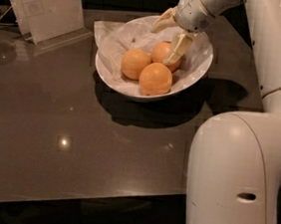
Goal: Pick orange from white bowl
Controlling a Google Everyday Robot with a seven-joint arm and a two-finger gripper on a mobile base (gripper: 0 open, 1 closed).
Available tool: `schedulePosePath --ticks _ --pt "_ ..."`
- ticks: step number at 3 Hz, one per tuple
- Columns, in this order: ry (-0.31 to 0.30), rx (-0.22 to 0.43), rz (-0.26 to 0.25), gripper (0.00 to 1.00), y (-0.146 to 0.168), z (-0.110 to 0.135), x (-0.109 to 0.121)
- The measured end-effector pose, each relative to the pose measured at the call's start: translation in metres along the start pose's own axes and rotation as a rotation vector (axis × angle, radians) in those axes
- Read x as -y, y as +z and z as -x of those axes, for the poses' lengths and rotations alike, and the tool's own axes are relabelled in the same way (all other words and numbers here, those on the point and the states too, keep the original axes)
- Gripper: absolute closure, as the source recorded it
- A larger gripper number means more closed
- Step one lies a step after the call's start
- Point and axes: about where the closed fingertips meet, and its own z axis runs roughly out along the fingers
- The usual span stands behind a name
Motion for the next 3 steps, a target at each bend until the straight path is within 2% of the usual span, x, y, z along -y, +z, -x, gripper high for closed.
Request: schedulePosePath --ticks 1,2,3 --pt "0.056 -0.004 -0.043 0.27 -0.017 -0.004 -0.012" --pt "0.114 -0.002 -0.039 0.23 -0.021 -0.007 -0.040" --pt "0.146 0.019 -0.035 0.16 -0.019 -0.011 -0.062"
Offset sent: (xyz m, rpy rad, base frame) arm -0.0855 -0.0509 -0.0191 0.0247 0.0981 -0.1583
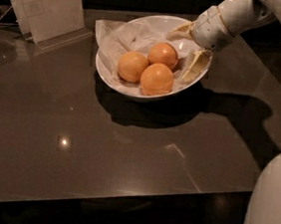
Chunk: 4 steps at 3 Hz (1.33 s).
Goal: Pick orange from white bowl
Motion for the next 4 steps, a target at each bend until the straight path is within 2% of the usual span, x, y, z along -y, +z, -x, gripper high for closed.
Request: schedulePosePath --ticks 1,2,3,4 --pt "0.006 0.017 0.018 0.15 0.005 -0.006 -0.009" --pt "-0.010 0.002 0.043 0.14 0.003 -0.008 -0.006" --pt "-0.028 -0.040 0.058 0.14 -0.009 -0.005 0.001" --pt "-0.039 -0.077 0.050 0.13 -0.023 0.000 0.008"
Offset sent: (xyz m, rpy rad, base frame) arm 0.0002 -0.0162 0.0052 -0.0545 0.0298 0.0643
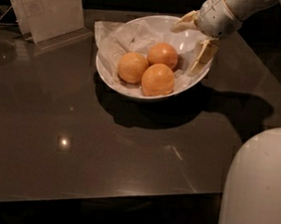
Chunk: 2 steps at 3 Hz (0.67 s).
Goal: Pick orange from white bowl
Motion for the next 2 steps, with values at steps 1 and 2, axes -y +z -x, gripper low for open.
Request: schedulePosePath --ticks 1,2 --pt "-0.012 -0.015 -0.016 0.12 -0.008 0.002 0.007" --pt "-0.046 -0.010 -0.039 0.11 -0.009 0.002 0.019"
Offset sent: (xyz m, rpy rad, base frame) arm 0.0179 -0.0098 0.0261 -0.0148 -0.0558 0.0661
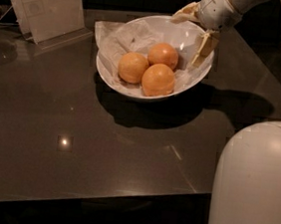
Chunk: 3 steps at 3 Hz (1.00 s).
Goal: Pick orange from white bowl
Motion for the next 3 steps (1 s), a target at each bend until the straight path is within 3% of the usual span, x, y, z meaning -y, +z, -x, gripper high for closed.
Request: schedulePosePath --ticks 1,2,3 --pt "-0.040 0.016 -0.037 0.12 0.004 -0.003 0.016" --pt "-0.040 0.018 -0.058 0.23 0.007 -0.003 0.023" --pt "-0.045 0.037 -0.064 0.16 0.016 -0.003 0.028"
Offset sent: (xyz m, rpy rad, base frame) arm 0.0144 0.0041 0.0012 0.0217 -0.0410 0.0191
